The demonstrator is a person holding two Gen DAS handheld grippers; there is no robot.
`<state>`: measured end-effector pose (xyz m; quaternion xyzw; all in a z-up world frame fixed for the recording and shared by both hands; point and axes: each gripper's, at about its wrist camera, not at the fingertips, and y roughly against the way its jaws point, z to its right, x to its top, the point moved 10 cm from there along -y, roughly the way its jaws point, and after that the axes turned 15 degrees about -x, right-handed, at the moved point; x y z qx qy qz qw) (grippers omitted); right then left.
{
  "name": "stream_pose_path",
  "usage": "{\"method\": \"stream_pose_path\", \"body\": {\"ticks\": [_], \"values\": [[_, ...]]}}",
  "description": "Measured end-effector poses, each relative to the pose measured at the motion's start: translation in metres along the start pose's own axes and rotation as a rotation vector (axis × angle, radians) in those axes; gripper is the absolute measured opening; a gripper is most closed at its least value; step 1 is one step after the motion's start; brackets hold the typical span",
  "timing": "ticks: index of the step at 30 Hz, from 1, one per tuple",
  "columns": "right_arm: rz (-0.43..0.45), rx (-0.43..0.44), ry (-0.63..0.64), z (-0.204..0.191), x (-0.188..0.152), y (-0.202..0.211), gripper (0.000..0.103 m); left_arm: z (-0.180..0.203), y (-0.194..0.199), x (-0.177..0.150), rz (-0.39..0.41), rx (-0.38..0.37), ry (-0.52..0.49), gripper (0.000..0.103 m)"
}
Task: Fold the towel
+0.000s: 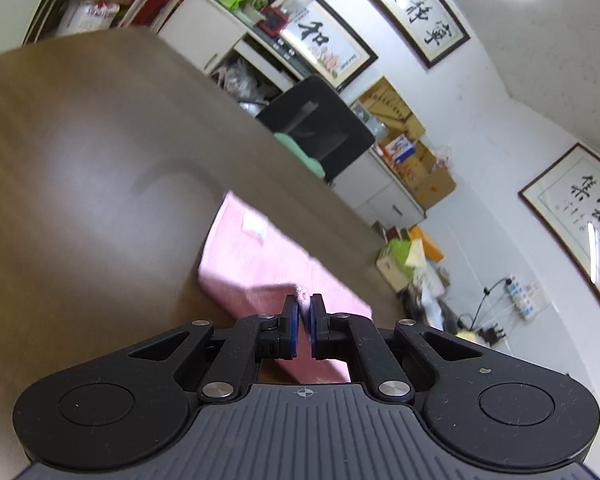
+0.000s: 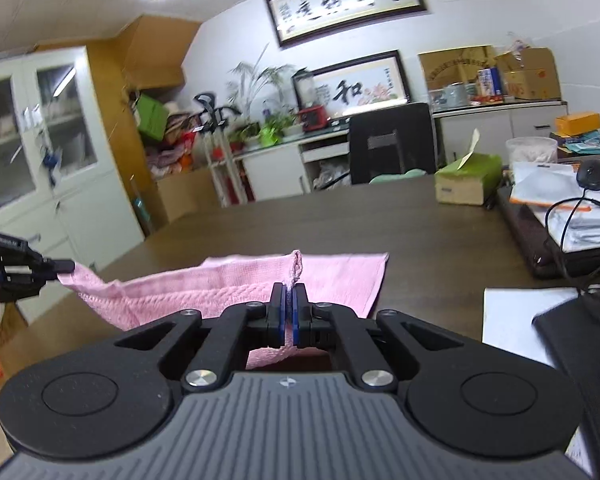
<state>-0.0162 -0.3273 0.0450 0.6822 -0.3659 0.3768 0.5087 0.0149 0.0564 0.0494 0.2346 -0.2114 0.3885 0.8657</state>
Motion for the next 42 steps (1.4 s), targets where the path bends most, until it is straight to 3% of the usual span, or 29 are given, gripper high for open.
{"method": "stream_pose_path", "body": {"ticks": [5, 12, 30, 32, 37, 42], "values": [[-0.031, -0.037, -0.057, 0.014, 0.021, -0.056, 0.004, -0.026, -0.059, 0.035, -0.002, 0.058, 0.053, 0.005], [-0.096, -0.112, -0.117, 0.031, 0.025, -0.131, 0.004, -0.066, -0.122, 0.05, -0.048, 0.156, 0.083, 0.005], [-0.169, -0.159, -0.121, 0.036, 0.009, -0.211, 0.004, -0.106, -0.138, 0.058, -0.02, 0.222, 0.159, 0.007], [-0.19, -0.176, -0.101, 0.035, 0.004, -0.219, 0.005, -0.11, -0.142, 0.058, -0.019, 0.227, 0.162, 0.012], [-0.232, -0.178, -0.099, 0.036, -0.006, -0.223, 0.012, -0.105, -0.138, 0.068, 0.037, 0.219, 0.119, 0.061], [-0.142, -0.139, -0.177, 0.044, 0.016, -0.198, 0.02, -0.097, -0.119, 0.074, 0.078, 0.186, 0.098, 0.063]]}}
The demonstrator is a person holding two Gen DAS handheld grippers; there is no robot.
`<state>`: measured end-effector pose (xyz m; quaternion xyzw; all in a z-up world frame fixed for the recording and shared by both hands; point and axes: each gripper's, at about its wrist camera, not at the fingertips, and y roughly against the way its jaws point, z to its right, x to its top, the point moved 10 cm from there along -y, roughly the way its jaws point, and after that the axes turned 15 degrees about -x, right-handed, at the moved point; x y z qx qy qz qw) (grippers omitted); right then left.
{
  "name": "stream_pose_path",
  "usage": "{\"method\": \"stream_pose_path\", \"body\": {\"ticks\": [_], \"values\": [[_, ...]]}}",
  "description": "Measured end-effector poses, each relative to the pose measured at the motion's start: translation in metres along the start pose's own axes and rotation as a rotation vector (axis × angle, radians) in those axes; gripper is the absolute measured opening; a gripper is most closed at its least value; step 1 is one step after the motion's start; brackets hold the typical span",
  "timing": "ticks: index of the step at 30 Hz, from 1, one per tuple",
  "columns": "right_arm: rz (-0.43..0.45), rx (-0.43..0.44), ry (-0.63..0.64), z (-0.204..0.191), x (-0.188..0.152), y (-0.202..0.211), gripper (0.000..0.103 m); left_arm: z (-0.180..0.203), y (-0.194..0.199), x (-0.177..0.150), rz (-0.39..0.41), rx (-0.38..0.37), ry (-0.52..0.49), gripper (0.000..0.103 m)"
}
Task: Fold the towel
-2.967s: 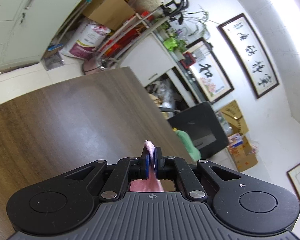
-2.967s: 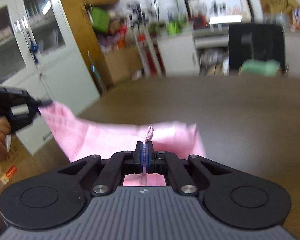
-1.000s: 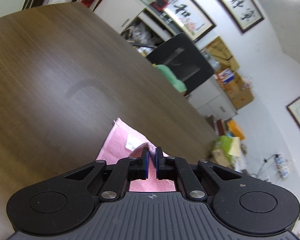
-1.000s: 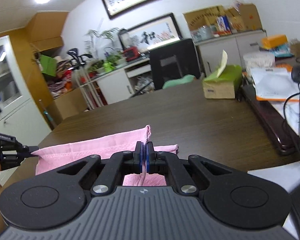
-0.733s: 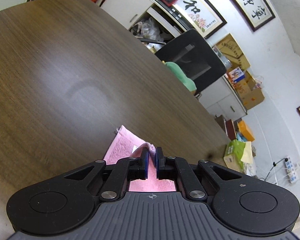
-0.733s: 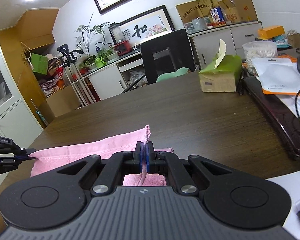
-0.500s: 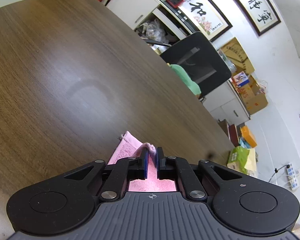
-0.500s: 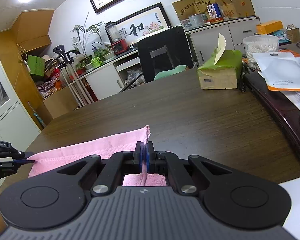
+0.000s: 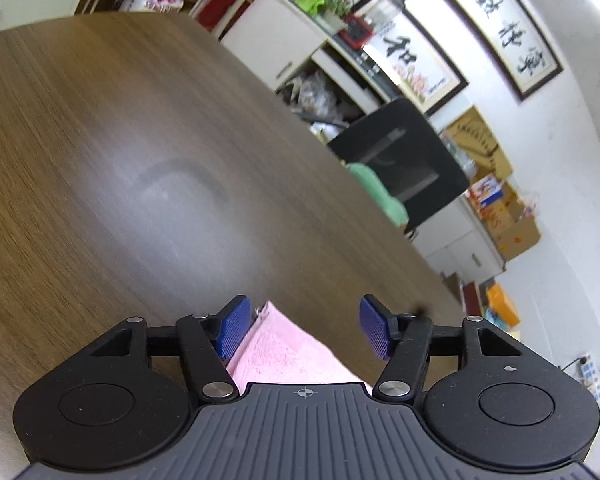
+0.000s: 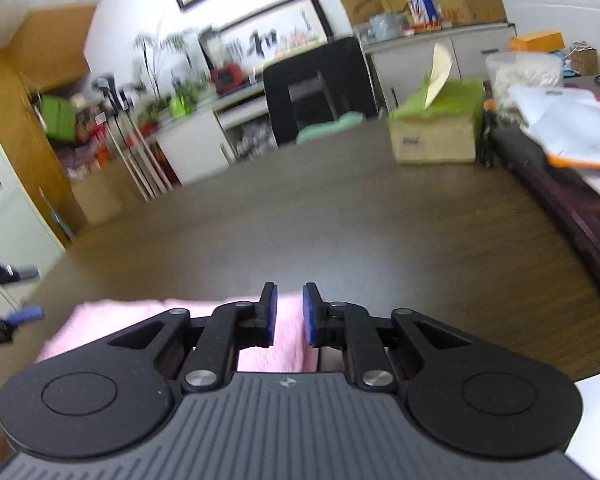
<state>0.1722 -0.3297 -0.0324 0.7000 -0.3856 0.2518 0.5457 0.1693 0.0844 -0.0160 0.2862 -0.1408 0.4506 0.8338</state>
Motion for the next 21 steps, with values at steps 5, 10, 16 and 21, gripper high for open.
{"method": "stream_pose_path", "body": {"ticks": [5, 10, 16, 21], "values": [[-0.019, 0.116, -0.053, -0.004, -0.004, 0.023, 0.026, 0.001, 0.008, -0.031, -0.109, -0.031, -0.066, 0.063], [-0.099, 0.229, 0.037, -0.039, -0.035, 0.038, 0.039, 0.007, 0.01, -0.074, -0.25, -0.072, -0.172, 0.063], [-0.141, 0.174, 0.25, -0.075, -0.068, 0.039, 0.047, 0.01, 0.013, -0.076, -0.244, -0.024, -0.272, 0.062], [-0.14, 0.05, 0.302, -0.067, -0.068, 0.024, 0.041, 0.009, 0.013, -0.074, -0.243, -0.016, -0.285, 0.052]]}}
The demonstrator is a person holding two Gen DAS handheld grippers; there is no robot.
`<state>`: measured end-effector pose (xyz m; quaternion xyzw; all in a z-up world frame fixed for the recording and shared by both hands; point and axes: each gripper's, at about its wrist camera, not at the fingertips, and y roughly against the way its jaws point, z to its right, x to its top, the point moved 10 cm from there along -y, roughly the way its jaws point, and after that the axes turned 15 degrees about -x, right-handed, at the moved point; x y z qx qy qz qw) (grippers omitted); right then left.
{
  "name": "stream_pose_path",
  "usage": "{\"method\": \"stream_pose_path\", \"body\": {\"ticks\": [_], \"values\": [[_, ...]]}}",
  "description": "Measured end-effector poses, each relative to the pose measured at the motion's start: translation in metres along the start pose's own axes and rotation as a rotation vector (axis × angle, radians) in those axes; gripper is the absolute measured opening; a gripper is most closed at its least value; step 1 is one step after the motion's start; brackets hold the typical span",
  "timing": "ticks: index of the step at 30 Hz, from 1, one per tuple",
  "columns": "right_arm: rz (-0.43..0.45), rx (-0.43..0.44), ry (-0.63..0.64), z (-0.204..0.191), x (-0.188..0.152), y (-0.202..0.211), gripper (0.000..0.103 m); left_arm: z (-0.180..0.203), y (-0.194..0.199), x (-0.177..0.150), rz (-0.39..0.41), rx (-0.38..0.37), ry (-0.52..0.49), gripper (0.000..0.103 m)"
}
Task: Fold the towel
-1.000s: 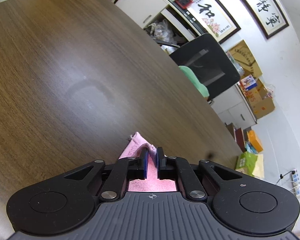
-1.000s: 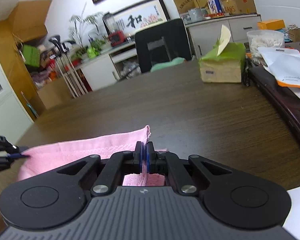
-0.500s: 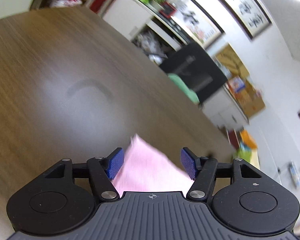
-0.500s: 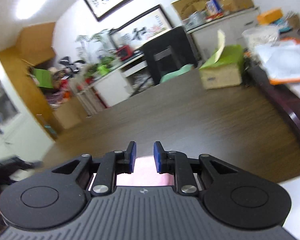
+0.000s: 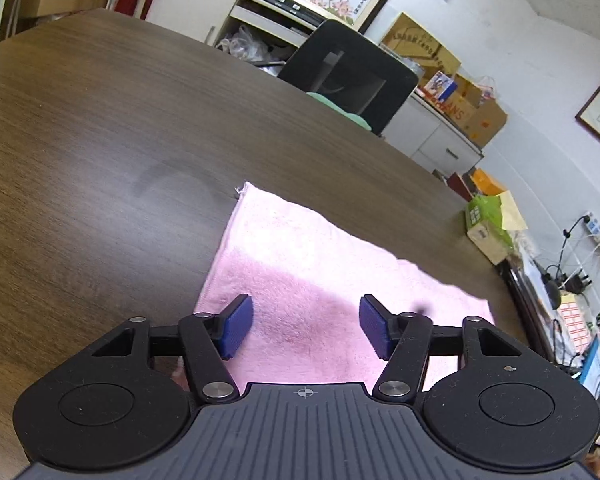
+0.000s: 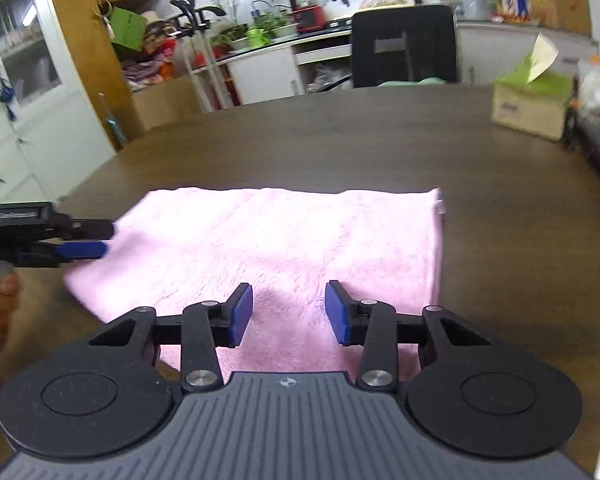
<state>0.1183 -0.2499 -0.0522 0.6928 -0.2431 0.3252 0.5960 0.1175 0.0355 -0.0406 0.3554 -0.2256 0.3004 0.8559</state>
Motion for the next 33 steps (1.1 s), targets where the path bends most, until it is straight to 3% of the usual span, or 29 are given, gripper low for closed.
{"method": "stream_pose_path", "body": {"ticks": [3, 9, 12, 13, 17, 25, 28, 33], "values": [[0.005, 0.0, -0.012, 0.003, 0.004, -0.002, 0.041, -0.003, -0.001, -0.001, 0.004, 0.02, -0.017, 0.041], [0.054, 0.053, -0.112, 0.015, 0.002, 0.01, 0.049, -0.004, -0.001, -0.003, 0.018, 0.016, -0.025, 0.041], [0.091, 0.054, -0.13, 0.022, 0.006, 0.019, 0.053, -0.002, 0.004, -0.001, 0.035, 0.002, -0.015, 0.045], [0.08, 0.03, -0.125, 0.025, 0.004, 0.017, 0.057, -0.001, 0.006, 0.001, 0.044, 0.002, -0.019, 0.049], [0.044, -0.004, -0.096, 0.026, -0.005, 0.005, 0.057, 0.001, 0.014, 0.011, 0.101, 0.005, -0.023, 0.055], [0.147, 0.025, -0.104, 0.016, 0.002, 0.027, 0.065, -0.03, 0.037, 0.034, 0.185, 0.031, 0.109, 0.065], [0.183, 0.072, -0.053, -0.01, 0.001, 0.039, 0.075, -0.035, 0.037, 0.036, 0.188, 0.033, 0.131, 0.073], [0.194, 0.17, 0.043, -0.068, -0.008, 0.051, 0.083, -0.035, 0.031, 0.033, 0.166, 0.046, 0.114, 0.081]]}}
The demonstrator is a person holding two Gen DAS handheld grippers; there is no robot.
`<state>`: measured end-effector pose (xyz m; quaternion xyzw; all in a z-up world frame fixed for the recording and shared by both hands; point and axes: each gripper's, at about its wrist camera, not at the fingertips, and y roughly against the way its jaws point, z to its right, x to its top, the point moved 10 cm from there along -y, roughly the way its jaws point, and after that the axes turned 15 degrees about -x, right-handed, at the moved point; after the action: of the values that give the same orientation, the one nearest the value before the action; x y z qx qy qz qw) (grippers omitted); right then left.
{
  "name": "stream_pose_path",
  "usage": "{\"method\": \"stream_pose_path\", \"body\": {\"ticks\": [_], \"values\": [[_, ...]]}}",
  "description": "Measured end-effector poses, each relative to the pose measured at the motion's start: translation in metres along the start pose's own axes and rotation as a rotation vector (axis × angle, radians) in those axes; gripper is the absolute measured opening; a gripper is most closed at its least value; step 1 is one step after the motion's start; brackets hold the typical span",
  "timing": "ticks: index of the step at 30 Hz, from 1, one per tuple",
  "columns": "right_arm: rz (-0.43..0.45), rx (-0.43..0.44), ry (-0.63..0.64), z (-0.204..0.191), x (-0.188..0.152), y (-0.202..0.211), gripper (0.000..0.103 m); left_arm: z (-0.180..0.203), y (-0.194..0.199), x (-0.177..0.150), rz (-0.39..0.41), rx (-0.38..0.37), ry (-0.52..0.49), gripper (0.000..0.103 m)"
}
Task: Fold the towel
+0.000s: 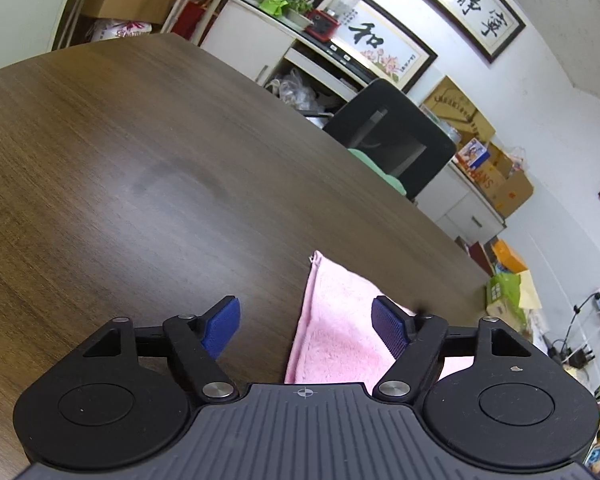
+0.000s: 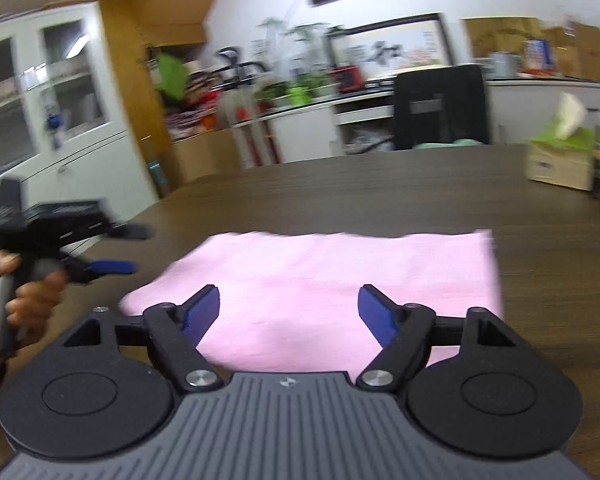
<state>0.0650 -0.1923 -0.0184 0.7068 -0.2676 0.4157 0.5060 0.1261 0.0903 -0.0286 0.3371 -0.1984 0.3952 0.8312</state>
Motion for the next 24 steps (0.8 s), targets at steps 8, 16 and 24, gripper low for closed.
{"method": "stream_pose_path", "body": {"ticks": [8, 16, 24], "values": [[-0.017, 0.089, 0.118, -0.077, -0.007, -0.009, 0.092, -0.001, 0.005, 0.005, 0.033, 0.045, -0.03, 0.094], [-0.036, 0.062, 0.264, -0.118, -0.01, -0.023, 0.095, -0.005, 0.016, 0.019, 0.08, 0.071, -0.028, 0.103], [-0.022, -0.021, 0.458, -0.158, -0.017, -0.045, 0.095, -0.017, 0.019, 0.025, 0.085, 0.083, 0.009, 0.103]]}}
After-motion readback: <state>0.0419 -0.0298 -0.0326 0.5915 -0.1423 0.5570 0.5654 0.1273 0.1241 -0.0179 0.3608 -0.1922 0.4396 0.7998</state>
